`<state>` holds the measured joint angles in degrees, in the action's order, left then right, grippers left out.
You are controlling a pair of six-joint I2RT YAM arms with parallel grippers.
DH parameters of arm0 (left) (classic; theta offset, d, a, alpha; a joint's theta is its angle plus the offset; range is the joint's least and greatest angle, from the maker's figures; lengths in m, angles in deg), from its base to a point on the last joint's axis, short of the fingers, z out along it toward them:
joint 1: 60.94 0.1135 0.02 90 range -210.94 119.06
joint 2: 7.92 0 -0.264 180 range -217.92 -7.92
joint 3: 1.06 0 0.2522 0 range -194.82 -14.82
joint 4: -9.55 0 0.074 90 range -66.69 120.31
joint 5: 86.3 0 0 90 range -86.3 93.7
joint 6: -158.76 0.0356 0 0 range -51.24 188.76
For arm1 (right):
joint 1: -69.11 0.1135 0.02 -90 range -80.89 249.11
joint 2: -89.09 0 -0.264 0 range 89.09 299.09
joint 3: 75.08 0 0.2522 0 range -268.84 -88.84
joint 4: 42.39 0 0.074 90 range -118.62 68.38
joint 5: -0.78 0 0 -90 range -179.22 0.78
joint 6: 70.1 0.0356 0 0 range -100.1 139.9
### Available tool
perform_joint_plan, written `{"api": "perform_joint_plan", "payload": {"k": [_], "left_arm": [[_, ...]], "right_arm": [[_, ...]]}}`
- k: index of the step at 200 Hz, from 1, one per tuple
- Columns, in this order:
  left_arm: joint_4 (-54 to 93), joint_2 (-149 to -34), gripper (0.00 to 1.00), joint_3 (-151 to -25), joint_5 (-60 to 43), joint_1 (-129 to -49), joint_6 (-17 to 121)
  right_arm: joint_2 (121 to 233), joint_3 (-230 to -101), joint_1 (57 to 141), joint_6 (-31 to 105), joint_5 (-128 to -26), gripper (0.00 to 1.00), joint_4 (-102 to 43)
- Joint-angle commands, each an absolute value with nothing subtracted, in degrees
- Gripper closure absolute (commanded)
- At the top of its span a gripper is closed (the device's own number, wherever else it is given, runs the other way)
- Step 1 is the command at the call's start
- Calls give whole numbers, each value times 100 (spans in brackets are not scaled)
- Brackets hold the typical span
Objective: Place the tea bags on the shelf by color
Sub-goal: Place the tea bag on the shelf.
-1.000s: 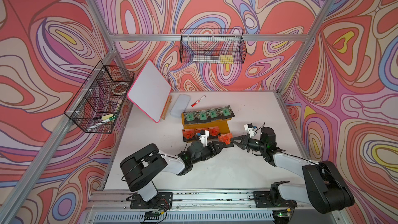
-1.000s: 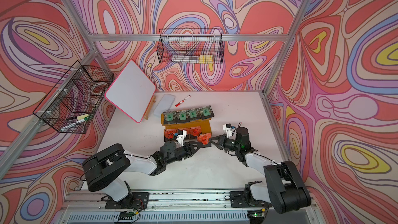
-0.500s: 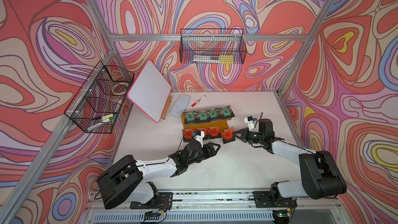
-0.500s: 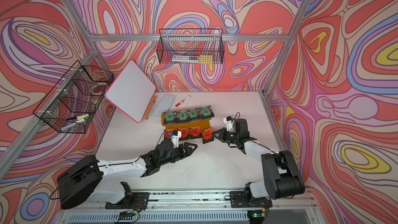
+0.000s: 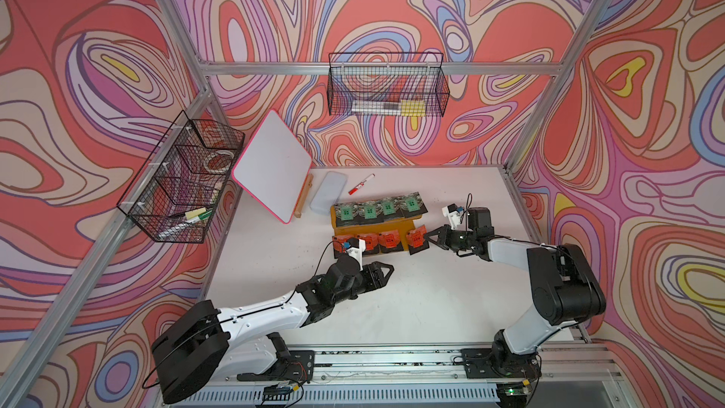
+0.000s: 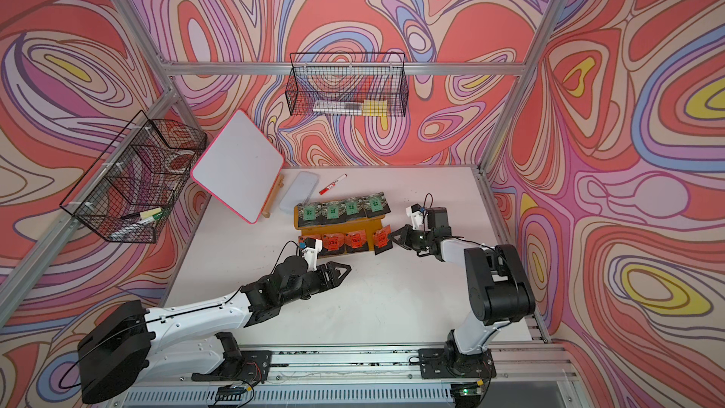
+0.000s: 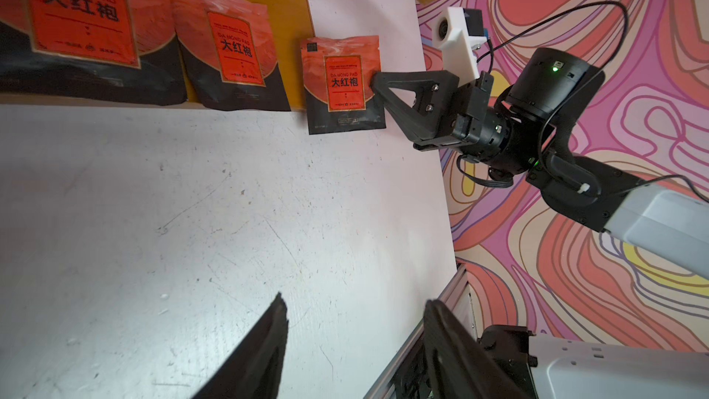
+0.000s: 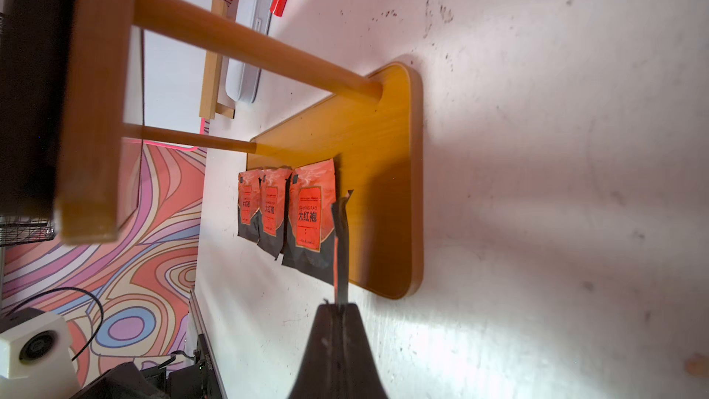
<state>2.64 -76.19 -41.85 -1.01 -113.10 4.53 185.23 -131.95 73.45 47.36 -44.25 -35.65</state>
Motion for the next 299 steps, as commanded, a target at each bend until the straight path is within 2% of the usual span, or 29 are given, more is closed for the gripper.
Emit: {"api": "perform_joint_plan", "payload": {"k": [1, 74, 299], "left_arm": [[503, -7477, 39, -4110, -56, -11288, 651], [876, -7189, 29, -4178, 14, -11289, 835], [890, -7278, 28, -4216, 30, -11289, 846]], "right_arm": [[18785, -13376, 7265, 4525, -4285, 100, -3548], [19432, -13835, 7251, 4356, -4137, 100, -3372], [20050, -14201, 7259, 4679, -3966, 100, -3697]]}}
